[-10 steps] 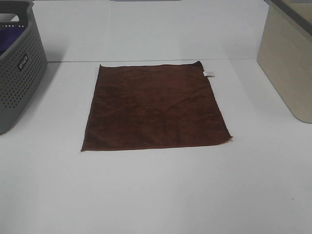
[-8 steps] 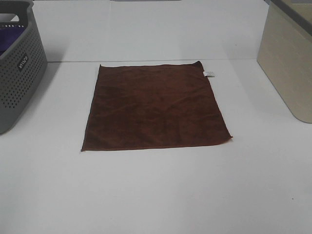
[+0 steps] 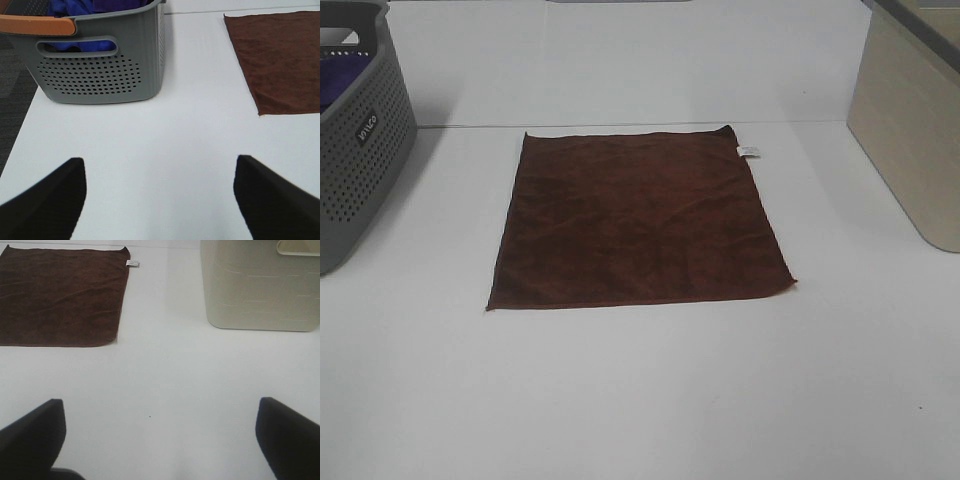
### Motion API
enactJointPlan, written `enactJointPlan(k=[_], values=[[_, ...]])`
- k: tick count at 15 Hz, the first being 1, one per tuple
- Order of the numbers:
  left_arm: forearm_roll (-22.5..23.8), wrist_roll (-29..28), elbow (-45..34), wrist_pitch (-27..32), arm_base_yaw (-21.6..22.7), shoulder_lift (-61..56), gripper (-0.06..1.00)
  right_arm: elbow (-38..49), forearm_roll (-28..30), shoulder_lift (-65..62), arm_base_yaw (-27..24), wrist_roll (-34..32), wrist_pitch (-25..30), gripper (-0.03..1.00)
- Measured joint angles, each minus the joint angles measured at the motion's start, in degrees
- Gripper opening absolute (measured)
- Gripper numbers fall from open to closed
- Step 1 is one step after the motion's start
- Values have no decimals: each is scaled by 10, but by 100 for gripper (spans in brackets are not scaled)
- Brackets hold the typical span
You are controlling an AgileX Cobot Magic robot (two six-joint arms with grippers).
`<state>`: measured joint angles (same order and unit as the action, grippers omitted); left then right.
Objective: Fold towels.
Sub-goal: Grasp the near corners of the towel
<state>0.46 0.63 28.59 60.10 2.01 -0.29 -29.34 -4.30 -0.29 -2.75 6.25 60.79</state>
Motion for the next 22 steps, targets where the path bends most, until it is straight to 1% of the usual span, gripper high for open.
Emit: enactJointPlan(k=[22], values=[[0,0,0,0,0,0,75,0,0,0,0,0,0,99]])
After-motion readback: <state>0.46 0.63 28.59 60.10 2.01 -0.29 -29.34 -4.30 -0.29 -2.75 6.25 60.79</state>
